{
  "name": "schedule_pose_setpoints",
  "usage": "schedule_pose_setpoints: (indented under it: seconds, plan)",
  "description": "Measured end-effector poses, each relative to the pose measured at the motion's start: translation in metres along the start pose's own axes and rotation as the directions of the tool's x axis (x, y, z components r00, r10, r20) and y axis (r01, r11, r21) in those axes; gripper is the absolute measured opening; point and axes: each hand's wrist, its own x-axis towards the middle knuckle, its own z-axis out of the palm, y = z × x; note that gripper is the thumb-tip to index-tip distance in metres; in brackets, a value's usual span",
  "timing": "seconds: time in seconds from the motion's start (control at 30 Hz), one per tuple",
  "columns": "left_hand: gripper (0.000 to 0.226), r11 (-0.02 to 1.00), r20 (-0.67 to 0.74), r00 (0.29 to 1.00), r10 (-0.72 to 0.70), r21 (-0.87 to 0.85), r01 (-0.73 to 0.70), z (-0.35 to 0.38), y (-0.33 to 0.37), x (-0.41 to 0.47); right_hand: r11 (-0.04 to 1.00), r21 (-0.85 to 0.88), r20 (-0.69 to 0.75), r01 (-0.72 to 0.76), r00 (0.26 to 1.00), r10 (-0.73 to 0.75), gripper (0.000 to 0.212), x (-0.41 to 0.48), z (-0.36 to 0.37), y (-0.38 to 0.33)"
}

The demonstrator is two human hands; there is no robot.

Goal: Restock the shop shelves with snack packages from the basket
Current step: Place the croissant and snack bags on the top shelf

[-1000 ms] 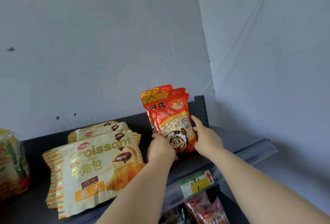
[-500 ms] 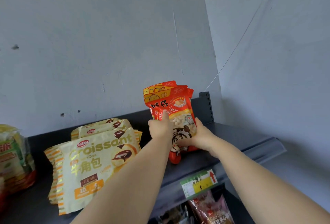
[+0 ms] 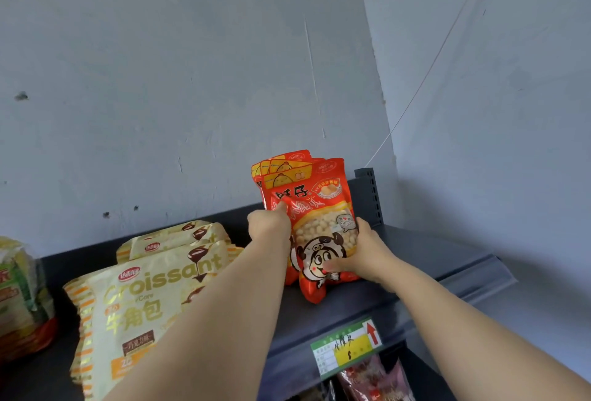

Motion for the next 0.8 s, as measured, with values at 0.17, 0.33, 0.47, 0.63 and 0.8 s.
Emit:
schedule_pose_setpoints:
  seconds: [0.17,0.33,0.47,0.63,0.8]
  plan:
    - [0.030,0.995,0.034,0.995,0.094,-0.047,-0.092,0.008,-0.005,0.000,1.000,-0.019,0.056,-0.023,0.998,0.024,0.115,0.001,-0.006,0.003]
    - [0.023,0.984,-0.007,0.984,0.177,0.029,-0.177,0.009,0.007,0.006,0.999,-0.003,0.089,-0.035,0.995,0.035,0.110,0.006,-0.008,0.005]
    - [0.025,0.922,-0.045,0.931,0.362,0.167,-0.350,0.007,0.013,0.014,0.994,0.100,0.117,-0.051,0.992,0.039,0.132,0.012,0.000,0.003]
    - [0.038,0.970,-0.012,0.971,0.241,-0.017,-0.241,0.007,-0.002,0.012,0.979,0.184,0.151,-0.093,0.986,0.065,0.148,0.021,0.009,0.005]
    - [0.058,0.985,0.168,0.983,0.072,-0.166,-0.044,0.012,-0.021,0.000,0.961,0.277,0.144,-0.005,0.989,-0.037,0.142,0.021,0.009,0.008]
